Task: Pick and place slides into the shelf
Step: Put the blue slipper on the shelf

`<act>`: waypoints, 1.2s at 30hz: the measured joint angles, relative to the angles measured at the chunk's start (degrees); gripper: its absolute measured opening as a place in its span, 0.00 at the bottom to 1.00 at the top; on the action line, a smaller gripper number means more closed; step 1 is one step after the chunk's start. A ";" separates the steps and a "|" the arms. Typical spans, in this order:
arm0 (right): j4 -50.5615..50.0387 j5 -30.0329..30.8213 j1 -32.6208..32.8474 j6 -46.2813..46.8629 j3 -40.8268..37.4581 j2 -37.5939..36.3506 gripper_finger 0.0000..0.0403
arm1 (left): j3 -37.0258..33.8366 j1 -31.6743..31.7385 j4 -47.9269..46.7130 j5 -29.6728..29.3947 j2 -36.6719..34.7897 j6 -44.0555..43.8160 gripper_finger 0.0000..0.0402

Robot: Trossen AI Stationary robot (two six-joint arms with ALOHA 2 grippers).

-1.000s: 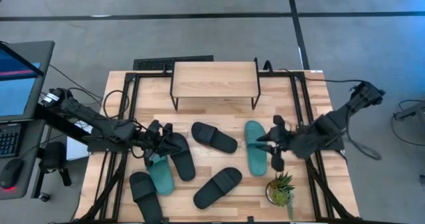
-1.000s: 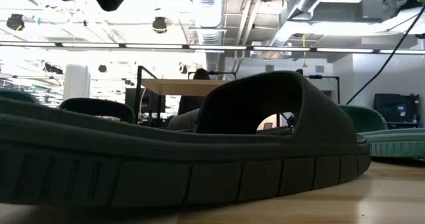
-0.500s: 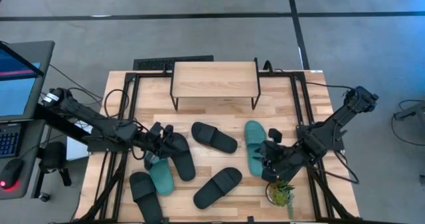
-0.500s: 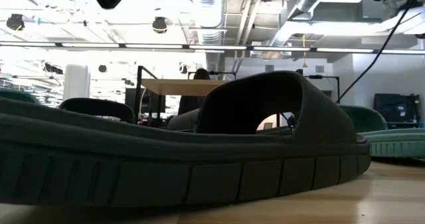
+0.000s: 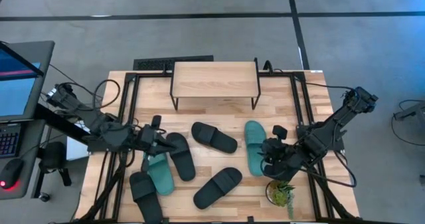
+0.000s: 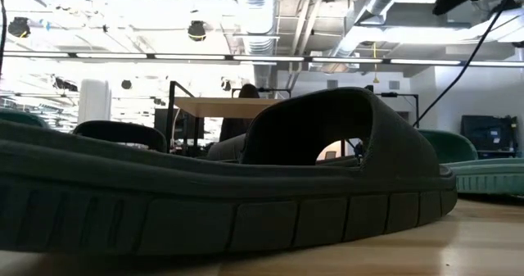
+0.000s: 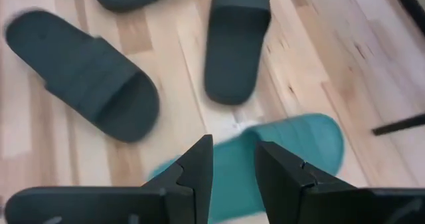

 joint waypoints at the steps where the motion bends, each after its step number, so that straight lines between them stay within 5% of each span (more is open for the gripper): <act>1: -0.86 -0.04 -0.01 0.00 0.00 0.46 0.25 | 0.10 -0.65 -1.35 -1.34 0.04 -0.02 0.03; 8: -6.77 -0.55 -0.01 -0.05 -0.11 5.99 0.25 | 0.18 -1.85 -5.77 -5.96 0.13 -3.45 0.03; 22: -2.01 -1.55 -1.51 -0.04 -0.11 10.29 0.25 | 0.18 -1.85 -5.99 -8.43 0.13 -3.72 0.03; 29: 11.25 -5.99 -6.00 -7.62 0.11 11.05 0.25 | 0.18 -1.87 -7.18 -8.44 0.13 -4.96 0.03; 36: 4.19 -5.21 -8.40 -8.17 2.06 11.19 0.25 | 0.18 -5.09 -14.99 -2.40 0.13 -17.49 0.03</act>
